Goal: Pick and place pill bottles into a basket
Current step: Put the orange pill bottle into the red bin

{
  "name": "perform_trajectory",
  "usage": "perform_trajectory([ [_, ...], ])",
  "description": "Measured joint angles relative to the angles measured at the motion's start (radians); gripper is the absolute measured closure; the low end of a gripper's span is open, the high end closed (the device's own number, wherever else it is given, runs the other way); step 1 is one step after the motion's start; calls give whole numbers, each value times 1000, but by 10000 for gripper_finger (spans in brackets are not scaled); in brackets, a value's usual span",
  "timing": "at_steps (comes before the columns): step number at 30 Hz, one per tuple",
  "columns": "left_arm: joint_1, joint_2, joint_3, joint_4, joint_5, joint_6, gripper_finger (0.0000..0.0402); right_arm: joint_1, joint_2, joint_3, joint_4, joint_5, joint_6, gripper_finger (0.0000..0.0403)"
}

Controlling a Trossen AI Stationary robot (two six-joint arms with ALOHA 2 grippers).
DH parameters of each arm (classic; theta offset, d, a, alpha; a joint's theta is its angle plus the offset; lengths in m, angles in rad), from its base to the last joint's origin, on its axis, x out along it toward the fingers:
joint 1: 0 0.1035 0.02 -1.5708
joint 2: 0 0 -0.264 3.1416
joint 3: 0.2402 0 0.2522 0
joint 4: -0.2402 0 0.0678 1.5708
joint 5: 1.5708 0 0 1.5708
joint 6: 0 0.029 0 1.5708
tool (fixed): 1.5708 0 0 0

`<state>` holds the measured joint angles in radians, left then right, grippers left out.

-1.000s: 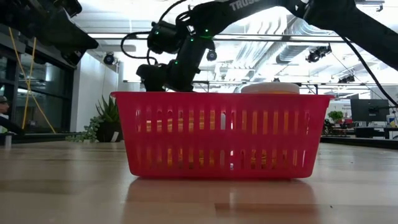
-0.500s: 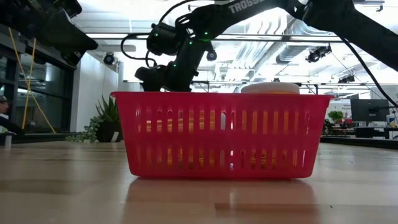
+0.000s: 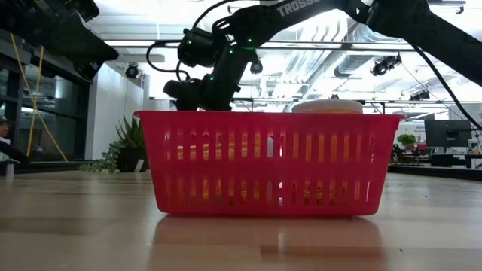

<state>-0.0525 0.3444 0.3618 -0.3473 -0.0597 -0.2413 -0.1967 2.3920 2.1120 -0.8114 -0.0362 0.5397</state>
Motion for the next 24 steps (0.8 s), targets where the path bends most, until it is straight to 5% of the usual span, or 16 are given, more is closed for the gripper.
perform_trajectory([
  [24, 0, 0, 0, 1, 0, 0, 341, 14, 26, 0, 14, -41, 2, 197],
])
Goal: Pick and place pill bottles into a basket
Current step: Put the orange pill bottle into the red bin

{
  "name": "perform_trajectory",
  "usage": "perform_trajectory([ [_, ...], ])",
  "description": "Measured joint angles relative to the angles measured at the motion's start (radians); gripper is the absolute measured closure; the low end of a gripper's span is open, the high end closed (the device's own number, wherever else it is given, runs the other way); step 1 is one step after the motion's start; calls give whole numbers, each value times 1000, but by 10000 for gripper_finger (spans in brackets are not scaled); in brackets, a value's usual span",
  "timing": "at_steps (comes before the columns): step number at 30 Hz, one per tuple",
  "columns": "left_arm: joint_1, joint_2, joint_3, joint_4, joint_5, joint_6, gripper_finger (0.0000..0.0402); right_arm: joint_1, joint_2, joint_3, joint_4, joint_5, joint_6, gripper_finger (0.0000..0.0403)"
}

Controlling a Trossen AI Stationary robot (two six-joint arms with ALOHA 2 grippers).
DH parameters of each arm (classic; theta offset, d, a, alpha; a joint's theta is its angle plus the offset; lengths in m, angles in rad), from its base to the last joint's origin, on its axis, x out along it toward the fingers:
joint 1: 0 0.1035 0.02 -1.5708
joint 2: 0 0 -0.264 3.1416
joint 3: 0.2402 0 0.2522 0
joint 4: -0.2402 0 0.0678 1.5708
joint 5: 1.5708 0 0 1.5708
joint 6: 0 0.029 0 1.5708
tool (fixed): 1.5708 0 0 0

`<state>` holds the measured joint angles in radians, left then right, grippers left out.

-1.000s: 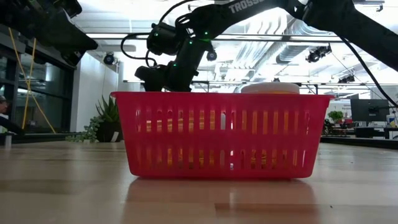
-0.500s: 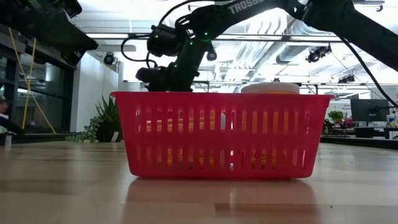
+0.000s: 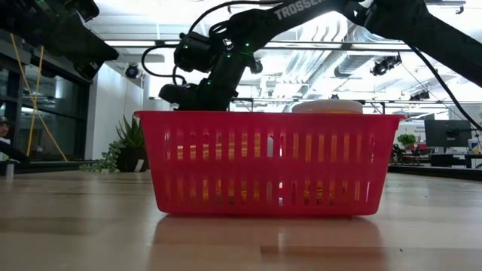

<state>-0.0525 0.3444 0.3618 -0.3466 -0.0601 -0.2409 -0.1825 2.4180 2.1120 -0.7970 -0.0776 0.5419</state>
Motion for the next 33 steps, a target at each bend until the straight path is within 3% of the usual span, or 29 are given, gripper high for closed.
perform_trajectory([
  [8, 0, 0, 0, 0, 0, 0, 341, 0, 0, 0, 53, -8, -1, 222],
  [26, 0, 0, 0, 0, 0, 0, 341, 14, 0, 0, 7, -106, 36, 223],
  [33, 0, 0, 0, 0, 0, 0, 341, 33, 0, 0, -6, -110, 42, 172],
])
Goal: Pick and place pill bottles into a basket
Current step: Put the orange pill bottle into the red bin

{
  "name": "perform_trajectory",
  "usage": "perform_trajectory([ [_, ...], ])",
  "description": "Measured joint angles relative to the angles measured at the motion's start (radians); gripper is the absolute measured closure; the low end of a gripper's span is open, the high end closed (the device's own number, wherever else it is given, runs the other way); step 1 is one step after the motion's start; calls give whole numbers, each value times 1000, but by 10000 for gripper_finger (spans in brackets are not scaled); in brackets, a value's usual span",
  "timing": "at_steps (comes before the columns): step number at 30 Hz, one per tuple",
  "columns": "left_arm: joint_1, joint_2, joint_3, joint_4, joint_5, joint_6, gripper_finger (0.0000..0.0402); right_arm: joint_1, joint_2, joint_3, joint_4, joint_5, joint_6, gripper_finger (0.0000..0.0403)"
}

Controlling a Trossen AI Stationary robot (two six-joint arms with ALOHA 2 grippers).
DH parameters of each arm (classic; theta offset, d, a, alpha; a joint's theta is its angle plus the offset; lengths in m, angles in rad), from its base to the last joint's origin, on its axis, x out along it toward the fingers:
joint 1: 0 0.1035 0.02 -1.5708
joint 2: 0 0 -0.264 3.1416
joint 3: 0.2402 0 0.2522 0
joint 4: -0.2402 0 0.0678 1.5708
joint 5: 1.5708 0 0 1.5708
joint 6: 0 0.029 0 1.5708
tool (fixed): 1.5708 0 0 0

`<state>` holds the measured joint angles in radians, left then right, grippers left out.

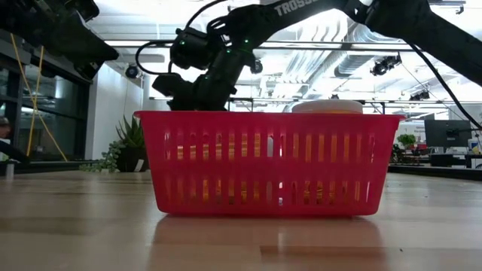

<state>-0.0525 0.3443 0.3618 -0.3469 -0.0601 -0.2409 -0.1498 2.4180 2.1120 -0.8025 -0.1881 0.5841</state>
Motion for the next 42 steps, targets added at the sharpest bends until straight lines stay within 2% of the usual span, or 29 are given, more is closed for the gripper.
perform_trajectory([
  [5, 0, 0, 0, 0, 0, 0, 341, 6, 0, 0, -44, 27, 0, 124],
  [10, 0, 0, 0, 0, 0, 0, 341, 0, 0, 0, -63, 32, -6, 98],
  [20, 0, 0, 0, 0, 0, 0, 341, -14, 0, 0, 19, -50, -2, 94],
  [29, 0, 0, 0, 0, 0, 0, 341, -23, 0, 0, 41, -1, -24, 94],
  [42, 0, 0, 0, -1, 0, 0, 341, -38, 0, 0, 148, -5, -16, 94],
])
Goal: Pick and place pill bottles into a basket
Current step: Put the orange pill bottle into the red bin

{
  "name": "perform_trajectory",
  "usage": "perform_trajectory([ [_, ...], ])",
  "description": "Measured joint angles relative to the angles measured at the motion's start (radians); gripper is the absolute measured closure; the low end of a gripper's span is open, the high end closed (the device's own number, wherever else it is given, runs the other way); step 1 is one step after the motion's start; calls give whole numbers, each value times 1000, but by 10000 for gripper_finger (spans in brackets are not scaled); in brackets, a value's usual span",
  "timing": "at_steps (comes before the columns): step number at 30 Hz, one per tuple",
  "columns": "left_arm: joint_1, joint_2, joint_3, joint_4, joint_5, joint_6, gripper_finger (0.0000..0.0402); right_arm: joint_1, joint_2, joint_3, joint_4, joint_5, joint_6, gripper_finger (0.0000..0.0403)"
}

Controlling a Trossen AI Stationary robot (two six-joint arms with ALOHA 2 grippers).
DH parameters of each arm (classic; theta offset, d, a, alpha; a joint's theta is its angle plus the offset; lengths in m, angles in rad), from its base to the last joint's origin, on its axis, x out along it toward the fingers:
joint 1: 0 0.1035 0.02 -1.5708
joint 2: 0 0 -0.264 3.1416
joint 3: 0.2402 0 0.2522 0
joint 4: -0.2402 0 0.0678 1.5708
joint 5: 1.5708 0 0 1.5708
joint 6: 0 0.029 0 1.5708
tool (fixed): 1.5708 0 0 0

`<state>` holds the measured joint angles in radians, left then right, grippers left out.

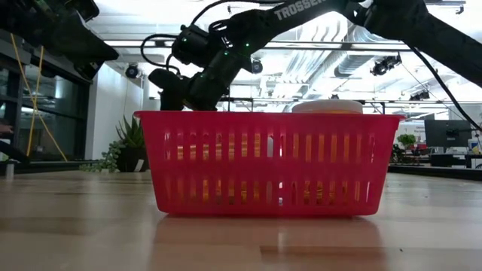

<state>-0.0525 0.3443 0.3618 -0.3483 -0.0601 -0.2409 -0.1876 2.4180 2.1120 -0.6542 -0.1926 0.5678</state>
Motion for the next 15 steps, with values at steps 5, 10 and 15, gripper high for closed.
perform_trajectory([
  [5, 0, 0, 0, -7, 0, 0, 341, 5, 0, 0, -9, 15, -14, 94],
  [10, 0, 0, 0, -7, 0, 0, 341, 5, 0, 0, -11, 21, -10, 96],
  [15, 0, 0, 0, -7, 0, 0, 341, 14, 0, 0, -20, 19, -23, 103],
])
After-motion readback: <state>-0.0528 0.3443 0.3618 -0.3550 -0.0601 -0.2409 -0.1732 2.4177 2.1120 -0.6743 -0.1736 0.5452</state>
